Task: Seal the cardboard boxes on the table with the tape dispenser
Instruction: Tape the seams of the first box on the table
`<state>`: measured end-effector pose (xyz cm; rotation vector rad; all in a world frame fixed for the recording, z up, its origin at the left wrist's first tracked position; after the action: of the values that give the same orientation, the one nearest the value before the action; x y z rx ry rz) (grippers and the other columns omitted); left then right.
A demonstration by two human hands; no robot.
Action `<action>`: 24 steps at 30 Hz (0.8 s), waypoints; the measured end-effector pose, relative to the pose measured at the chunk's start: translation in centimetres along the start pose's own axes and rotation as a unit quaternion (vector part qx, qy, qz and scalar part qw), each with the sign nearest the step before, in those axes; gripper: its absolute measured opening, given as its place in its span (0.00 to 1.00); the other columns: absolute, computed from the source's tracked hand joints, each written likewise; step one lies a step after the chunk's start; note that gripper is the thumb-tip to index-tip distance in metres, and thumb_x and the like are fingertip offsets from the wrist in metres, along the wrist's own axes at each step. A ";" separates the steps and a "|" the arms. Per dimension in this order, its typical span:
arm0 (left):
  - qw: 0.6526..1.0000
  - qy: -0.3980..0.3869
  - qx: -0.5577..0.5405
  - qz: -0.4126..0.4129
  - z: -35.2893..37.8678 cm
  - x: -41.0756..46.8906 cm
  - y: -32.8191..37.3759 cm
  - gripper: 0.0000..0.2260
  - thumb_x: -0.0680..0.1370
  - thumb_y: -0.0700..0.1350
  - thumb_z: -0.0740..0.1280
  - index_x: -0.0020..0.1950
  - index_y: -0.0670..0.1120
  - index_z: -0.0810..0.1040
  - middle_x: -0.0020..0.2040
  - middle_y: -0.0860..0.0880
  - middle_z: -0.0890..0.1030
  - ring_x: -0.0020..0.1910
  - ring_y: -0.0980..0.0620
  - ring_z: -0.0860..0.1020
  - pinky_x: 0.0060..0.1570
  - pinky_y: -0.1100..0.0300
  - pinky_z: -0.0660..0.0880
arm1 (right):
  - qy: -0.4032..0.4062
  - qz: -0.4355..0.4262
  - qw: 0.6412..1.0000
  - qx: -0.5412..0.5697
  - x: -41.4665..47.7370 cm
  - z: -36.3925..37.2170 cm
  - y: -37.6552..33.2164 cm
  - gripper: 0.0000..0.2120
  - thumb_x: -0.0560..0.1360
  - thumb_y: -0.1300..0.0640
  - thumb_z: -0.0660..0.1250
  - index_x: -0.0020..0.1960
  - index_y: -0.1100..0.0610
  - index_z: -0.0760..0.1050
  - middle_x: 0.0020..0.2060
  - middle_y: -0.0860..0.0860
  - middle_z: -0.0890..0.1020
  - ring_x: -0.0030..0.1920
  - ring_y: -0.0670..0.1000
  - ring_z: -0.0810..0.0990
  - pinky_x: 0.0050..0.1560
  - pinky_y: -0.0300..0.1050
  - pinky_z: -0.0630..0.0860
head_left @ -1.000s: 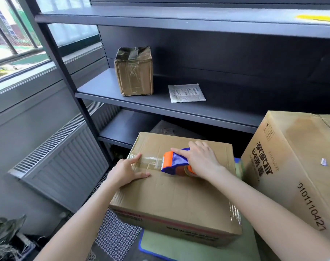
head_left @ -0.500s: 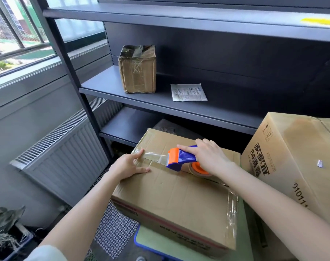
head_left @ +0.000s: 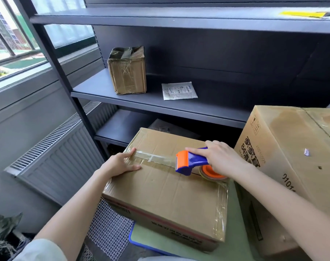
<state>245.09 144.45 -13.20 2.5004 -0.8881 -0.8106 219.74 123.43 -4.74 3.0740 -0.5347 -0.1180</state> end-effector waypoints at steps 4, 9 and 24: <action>1.000 -0.007 0.017 0.001 0.0 -0.2 0.0 0.43 0.63 0.69 0.68 0.74 0.64 0.55 0.76 0.47 0.60 0.75 0.47 0.57 0.71 0.54 0.57 | -0.007 0.003 1.000 0.010 -0.5 0.6 -0.4 0.27 0.81 0.54 0.52 0.74 0.35 0.45 0.52 0.53 0.70 0.55 0.54 0.69 0.49 0.45 0.63; 0.974 0.046 0.219 0.024 0.9 -1.4 1.0 0.37 0.73 0.71 0.52 0.77 0.57 0.46 0.76 0.46 0.34 0.76 0.42 0.42 0.74 0.50 0.43 | 0.007 0.014 1.000 -0.017 -0.5 1.2 -1.1 0.26 0.82 0.54 0.50 0.74 0.36 0.45 0.53 0.53 0.70 0.57 0.55 0.68 0.54 0.47 0.64; 0.940 0.063 0.261 0.210 5.2 -1.8 4.1 0.47 0.58 0.81 0.31 0.75 0.65 0.44 0.77 0.59 0.45 0.76 0.55 0.41 0.73 0.50 0.37 | -0.007 0.023 0.999 -0.036 0.3 1.1 -2.1 0.27 0.81 0.56 0.52 0.75 0.37 0.46 0.56 0.53 0.70 0.58 0.55 0.68 0.58 0.47 0.64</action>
<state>238.82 141.85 -14.44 2.5832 -1.6918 -0.2898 220.59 125.29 -5.93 2.9900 -0.5878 -0.1544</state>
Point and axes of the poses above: each hand's wrist, its own x-axis towards the middle knuckle, its own z-axis out of the palm, y = z × x, the point moved 1 cm from there along x, towards the middle knuckle
